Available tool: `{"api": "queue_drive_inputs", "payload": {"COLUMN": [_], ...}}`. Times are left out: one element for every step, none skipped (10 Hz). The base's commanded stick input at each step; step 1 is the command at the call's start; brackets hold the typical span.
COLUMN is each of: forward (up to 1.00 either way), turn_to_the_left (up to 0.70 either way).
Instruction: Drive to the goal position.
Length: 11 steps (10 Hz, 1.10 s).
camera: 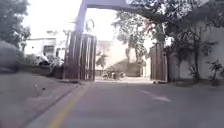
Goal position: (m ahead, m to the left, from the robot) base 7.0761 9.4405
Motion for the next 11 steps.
{"api": "queue_drive_inputs", "payload": {"forward": [1.0,1.0,1.0,1.0,1.0,1.0,1.0,1.0,1.0,1.0,1.0], "turn_to_the_left": [0.0,0.0,0.0,0.0,0.0,0.0,0.0,0.0,0.0,0.0,0.0]}}
